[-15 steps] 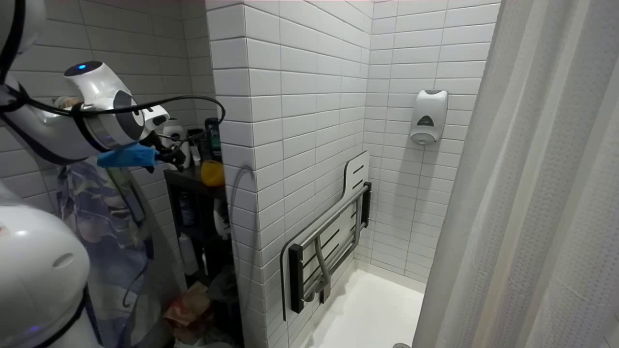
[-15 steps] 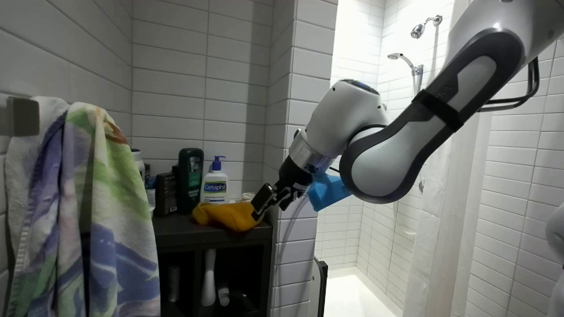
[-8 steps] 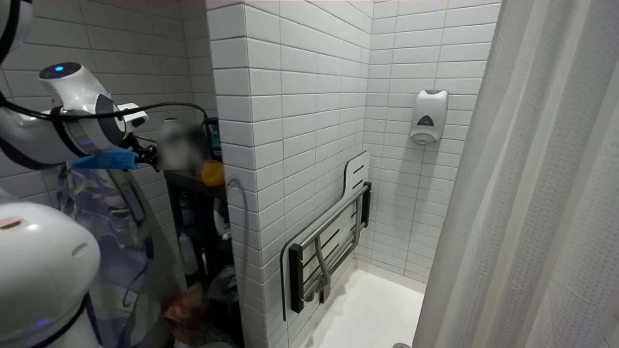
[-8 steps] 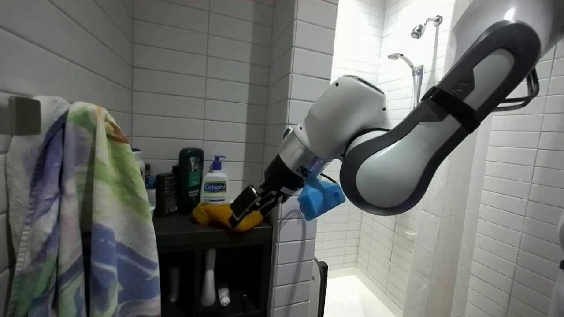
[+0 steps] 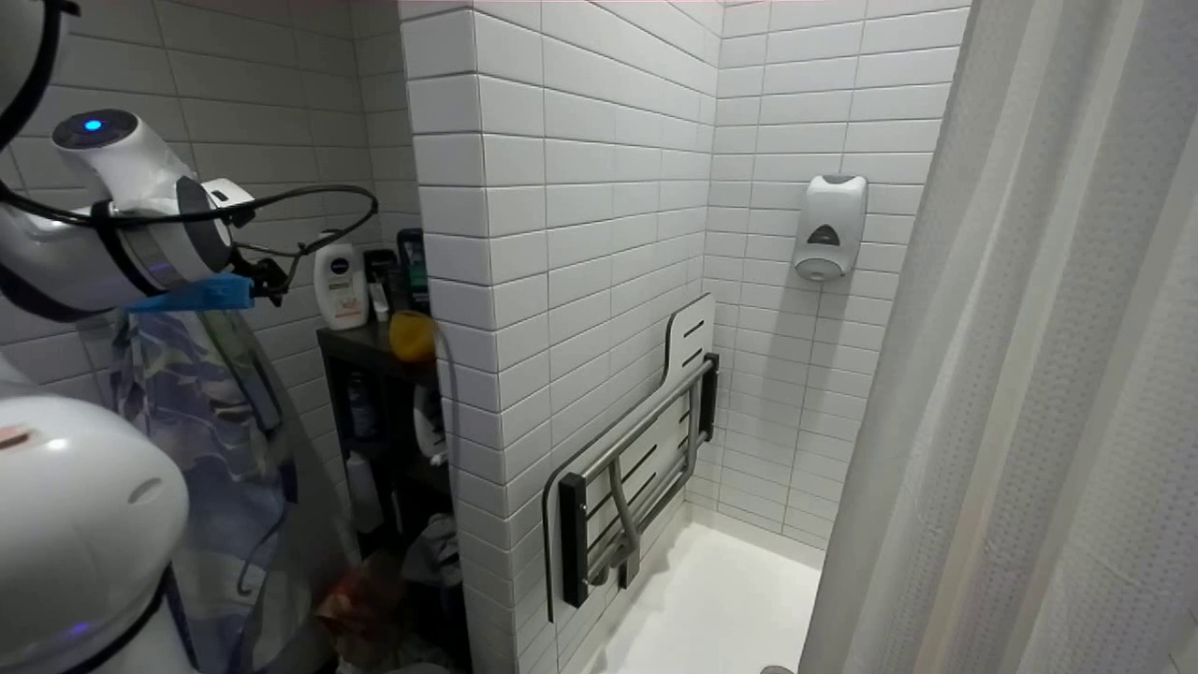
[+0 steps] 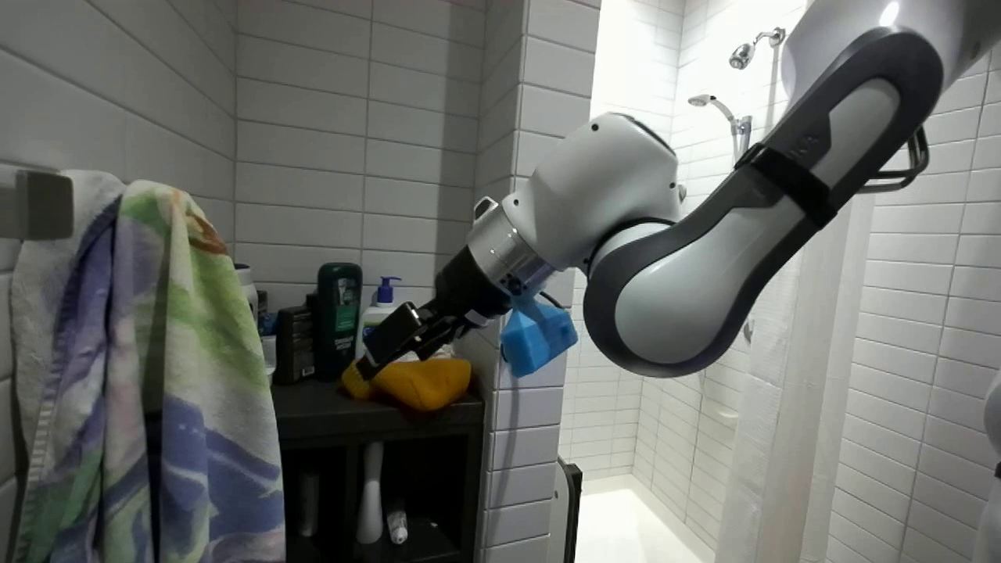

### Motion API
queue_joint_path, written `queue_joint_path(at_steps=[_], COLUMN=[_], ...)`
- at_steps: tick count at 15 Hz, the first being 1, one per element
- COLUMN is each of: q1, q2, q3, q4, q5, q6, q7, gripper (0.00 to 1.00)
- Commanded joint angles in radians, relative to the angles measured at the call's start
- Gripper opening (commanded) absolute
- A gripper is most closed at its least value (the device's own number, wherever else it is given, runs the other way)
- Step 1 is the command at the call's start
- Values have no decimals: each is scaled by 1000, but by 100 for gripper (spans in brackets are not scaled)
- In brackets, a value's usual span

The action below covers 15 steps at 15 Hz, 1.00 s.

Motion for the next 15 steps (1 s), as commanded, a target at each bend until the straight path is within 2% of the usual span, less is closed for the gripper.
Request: queue_joint_path(at_steps=[1, 8, 15], q1=[-82, -185, -257], q2=[43, 121, 230], q3=[70, 152, 122], q4=[93, 219, 303], q5=[-89, -273, -507], q6=[-26, -106, -180], q7=[-86, -217, -314], gripper=[100, 100, 100])
